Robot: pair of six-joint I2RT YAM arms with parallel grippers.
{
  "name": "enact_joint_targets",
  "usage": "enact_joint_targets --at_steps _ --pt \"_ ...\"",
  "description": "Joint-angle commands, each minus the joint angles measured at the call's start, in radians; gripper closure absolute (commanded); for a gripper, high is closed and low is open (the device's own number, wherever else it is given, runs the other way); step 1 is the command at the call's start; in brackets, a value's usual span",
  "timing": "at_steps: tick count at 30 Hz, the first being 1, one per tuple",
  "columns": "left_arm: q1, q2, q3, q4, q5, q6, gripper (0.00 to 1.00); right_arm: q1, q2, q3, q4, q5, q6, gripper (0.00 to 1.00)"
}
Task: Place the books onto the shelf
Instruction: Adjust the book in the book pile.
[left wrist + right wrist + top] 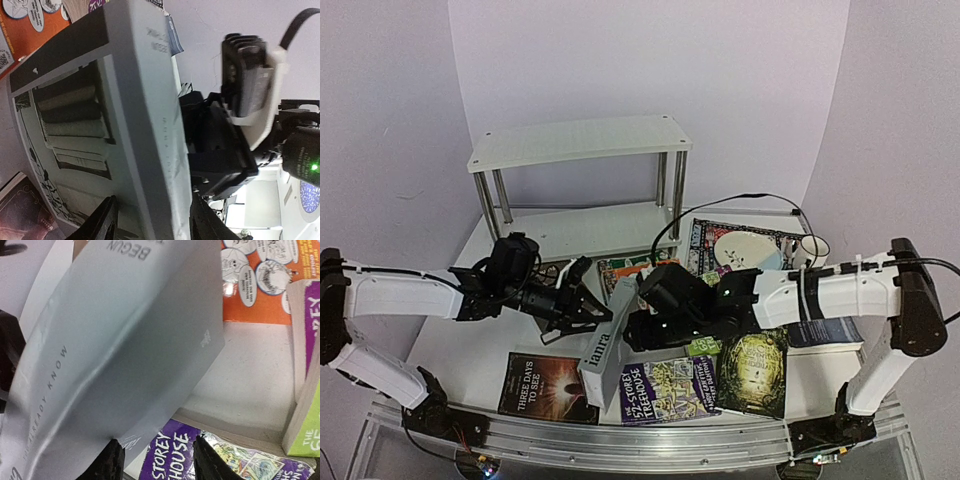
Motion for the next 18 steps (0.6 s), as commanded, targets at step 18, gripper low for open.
enact_joint_targets --at_steps 18 --pt "-0.060 0.102 0.107 0.027 -0.038 0.041 0.37 0.026 -0.262 -0.033 -0.373 0.148 -0.687 0.18"
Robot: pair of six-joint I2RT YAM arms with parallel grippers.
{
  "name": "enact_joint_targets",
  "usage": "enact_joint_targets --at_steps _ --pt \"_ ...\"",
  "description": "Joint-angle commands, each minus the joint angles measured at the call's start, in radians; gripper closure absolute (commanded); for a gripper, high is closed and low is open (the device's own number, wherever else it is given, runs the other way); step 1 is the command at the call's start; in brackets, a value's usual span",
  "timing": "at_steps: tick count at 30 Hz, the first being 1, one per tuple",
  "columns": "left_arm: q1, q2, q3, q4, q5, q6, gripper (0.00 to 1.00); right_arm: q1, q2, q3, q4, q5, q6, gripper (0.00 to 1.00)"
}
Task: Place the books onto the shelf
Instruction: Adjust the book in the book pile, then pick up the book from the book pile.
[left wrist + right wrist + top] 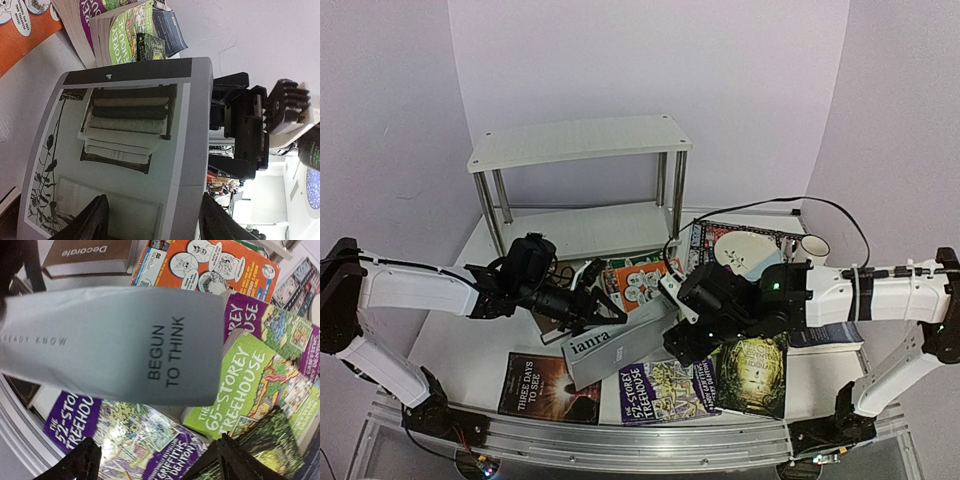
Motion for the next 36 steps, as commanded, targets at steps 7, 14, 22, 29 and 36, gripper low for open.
enact_joint_targets --at_steps 7,14,22,29,36 --pt "-0.006 -0.023 0.032 0.014 -0.025 0.009 0.36 0.030 -0.101 0.103 -0.090 -0.091 -0.545 0.11" --pt "-0.006 -0.038 0.035 0.014 -0.025 0.016 0.42 0.029 -0.102 0.130 -0.008 -0.240 -0.868 0.04" --pt "-0.007 -0.085 0.020 0.014 -0.029 0.014 0.43 0.030 0.013 0.248 -0.009 -0.290 -1.013 0.03" --pt "-0.007 -0.115 -0.002 0.014 -0.038 0.007 0.49 0.028 0.115 0.311 -0.021 -0.327 -1.077 0.12" --pt "-0.007 -0.120 -0.006 0.014 -0.034 0.008 0.59 0.018 0.183 0.358 -0.016 -0.316 -1.110 0.19"
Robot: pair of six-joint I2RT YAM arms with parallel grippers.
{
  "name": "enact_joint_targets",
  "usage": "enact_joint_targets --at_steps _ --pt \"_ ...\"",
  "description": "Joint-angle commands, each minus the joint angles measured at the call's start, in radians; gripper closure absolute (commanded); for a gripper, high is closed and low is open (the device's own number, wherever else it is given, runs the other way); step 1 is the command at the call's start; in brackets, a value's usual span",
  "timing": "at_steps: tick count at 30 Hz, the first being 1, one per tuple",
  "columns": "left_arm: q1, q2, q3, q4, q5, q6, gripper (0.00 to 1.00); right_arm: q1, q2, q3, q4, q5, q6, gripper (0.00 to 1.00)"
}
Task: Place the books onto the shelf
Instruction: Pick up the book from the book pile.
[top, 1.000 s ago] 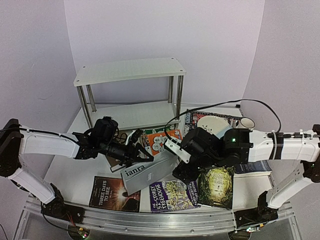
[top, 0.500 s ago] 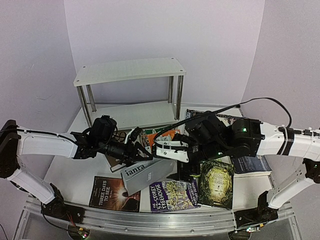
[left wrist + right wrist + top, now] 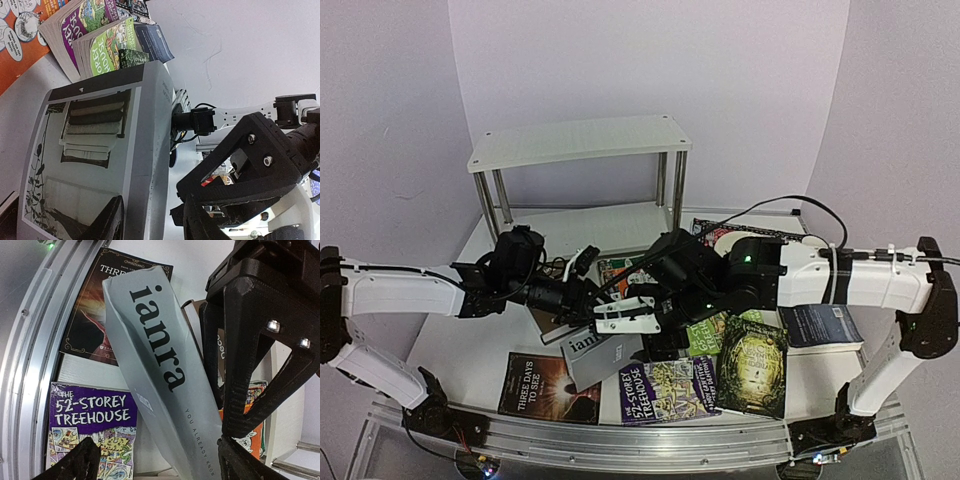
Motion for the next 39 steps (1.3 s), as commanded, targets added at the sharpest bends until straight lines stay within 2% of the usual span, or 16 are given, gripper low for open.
enact_joint_targets --at_steps 1,6,12,18,24,28,39 --pt "-0.007 -0.028 -0.005 0.014 -0.004 0.008 0.60 -0.009 0.029 0.060 -0.005 -0.015 -0.041 0.19" --pt "-0.007 -0.026 -0.011 0.014 -0.002 -0.002 0.70 -0.028 0.035 0.061 0.006 -0.020 -0.057 0.21" --pt "-0.008 -0.031 -0.016 0.014 -0.003 -0.011 0.77 -0.056 0.030 0.053 0.027 -0.040 -0.067 0.21" --pt "-0.009 -0.030 -0.015 0.015 0.002 -0.018 0.88 -0.060 0.058 0.057 0.026 -0.049 -0.072 0.26" --pt "-0.013 -0.032 -0.010 0.014 -0.003 -0.022 0.93 -0.060 0.079 0.065 0.024 -0.055 -0.071 0.35" --pt "-0.019 -0.027 0.003 0.014 0.001 -0.022 0.99 -0.060 0.092 0.077 0.000 -0.071 -0.064 0.37" --pt "-0.031 -0.014 0.009 0.014 -0.006 -0.021 1.00 -0.060 0.142 0.113 -0.108 -0.040 -0.061 0.47"
